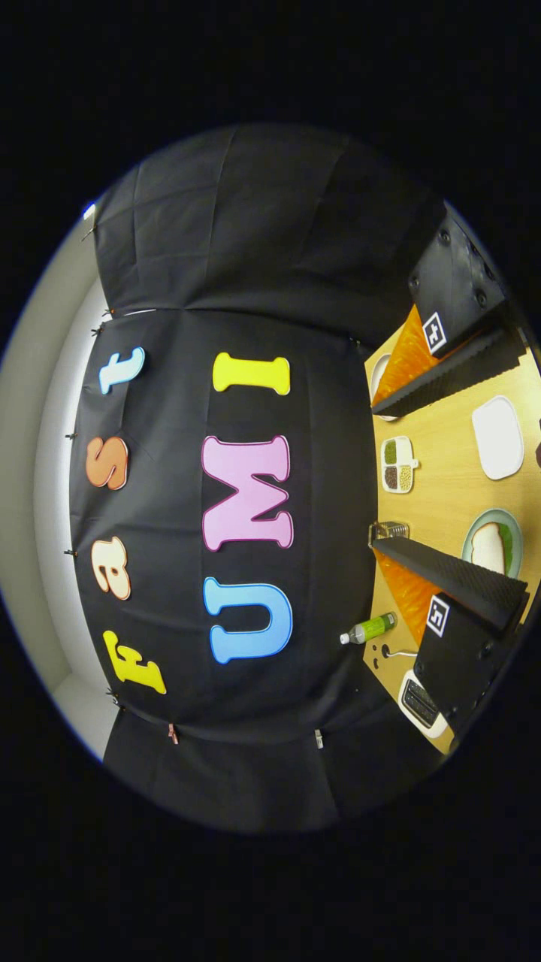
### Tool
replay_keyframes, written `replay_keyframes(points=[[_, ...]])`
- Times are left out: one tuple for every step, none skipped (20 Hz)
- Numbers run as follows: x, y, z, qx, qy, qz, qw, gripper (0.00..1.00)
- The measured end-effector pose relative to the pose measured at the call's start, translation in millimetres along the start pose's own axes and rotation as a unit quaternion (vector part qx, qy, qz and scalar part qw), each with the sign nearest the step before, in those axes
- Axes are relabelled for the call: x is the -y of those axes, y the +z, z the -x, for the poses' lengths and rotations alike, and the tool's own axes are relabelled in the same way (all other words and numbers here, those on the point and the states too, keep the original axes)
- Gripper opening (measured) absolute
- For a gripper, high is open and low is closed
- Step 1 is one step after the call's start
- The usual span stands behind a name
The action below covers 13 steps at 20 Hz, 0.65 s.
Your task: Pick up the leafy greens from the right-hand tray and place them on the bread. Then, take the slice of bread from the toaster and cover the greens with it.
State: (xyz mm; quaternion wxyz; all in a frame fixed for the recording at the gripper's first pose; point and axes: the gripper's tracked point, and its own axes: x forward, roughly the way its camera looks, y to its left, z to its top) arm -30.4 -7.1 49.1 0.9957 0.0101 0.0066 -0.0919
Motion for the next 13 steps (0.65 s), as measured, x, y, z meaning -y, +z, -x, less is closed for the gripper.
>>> replay_keyframes(points=[[4, 1, 7, -0.001, -0.004, -0.002, 1.000, 1.00], [7, 1, 11, -0.002, -0.007, -0.004, 1.000, 1.00], [10, 3, 14, -0.002, -0.011, -0.007, 1.000, 1.00], [11, 5, 15, -0.002, -0.013, -0.010, 1.000, 1.00], [11, 7, 14, 0.000, -0.013, -0.011, 1.000, 1.00], [11, 8, 14, 0.000, -0.011, -0.011, 1.000, 1.00], [9, 10, 13, 0.001, -0.008, -0.011, 1.000, 1.00], [7, 9, 12, 0.001, -0.006, -0.010, 1.000, 1.00], [5, 10, 12, 0.002, -0.003, -0.008, 1.000, 1.00], [2, 10, 12, 0.001, 0.000, -0.007, 1.000, 1.00], [-1, 10, 12, -0.001, 0.004, -0.006, 1.000, 1.00], [-4, 9, 12, -0.002, 0.008, -0.006, 1.000, 1.00], [-7, 9, 11, -0.003, 0.011, -0.006, 1.000, 1.00]])
